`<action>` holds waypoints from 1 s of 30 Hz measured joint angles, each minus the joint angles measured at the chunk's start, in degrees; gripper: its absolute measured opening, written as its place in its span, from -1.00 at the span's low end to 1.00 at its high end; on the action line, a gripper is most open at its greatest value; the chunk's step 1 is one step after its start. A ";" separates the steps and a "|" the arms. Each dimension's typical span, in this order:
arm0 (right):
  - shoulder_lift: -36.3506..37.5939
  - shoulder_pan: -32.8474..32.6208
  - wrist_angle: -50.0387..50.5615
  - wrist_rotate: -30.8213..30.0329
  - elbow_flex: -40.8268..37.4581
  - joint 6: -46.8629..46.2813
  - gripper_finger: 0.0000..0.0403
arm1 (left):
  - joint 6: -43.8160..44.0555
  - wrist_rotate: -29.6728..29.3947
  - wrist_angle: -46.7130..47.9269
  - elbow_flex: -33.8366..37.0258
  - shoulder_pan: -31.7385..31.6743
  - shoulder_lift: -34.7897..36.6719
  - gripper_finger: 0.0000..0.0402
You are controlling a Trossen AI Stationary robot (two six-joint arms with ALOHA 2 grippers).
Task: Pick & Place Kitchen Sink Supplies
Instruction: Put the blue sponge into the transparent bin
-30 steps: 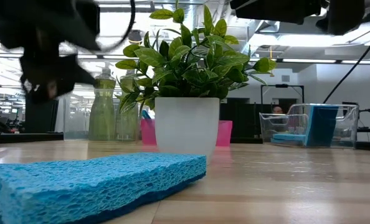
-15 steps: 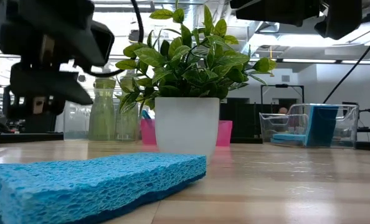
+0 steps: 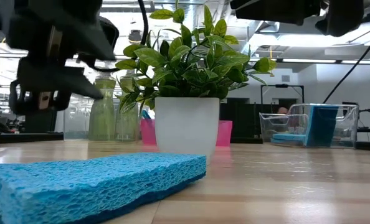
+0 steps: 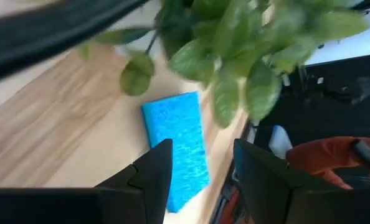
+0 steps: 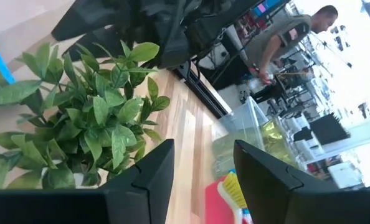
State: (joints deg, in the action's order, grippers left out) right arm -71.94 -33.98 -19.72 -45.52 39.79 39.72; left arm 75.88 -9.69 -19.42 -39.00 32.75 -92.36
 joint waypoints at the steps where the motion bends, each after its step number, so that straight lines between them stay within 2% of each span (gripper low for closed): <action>1: 0.00 -0.02 0.03 0.00 0.00 -1.00 -0.21 | -0.02 0.02 0.07 0.00 0.19 -0.43 -0.14; 10: 0.00 -0.14 1.72 0.00 0.00 -9.48 -0.21 | 1.09 2.47 -3.52 0.00 0.37 -6.59 -0.14; 15: 0.00 -0.12 2.01 0.01 0.00 -10.00 -0.21 | 1.11 4.00 -7.93 0.02 0.37 -9.71 -0.14; 30: 0.00 1.16 2.16 0.00 0.00 -9.17 -0.21 | 0.94 2.27 -8.72 0.04 1.31 -9.78 -0.14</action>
State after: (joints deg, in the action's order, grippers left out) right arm -71.94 -32.82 -17.56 -45.52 39.79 30.55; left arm 76.82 -7.42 -28.14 -38.96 34.06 -102.15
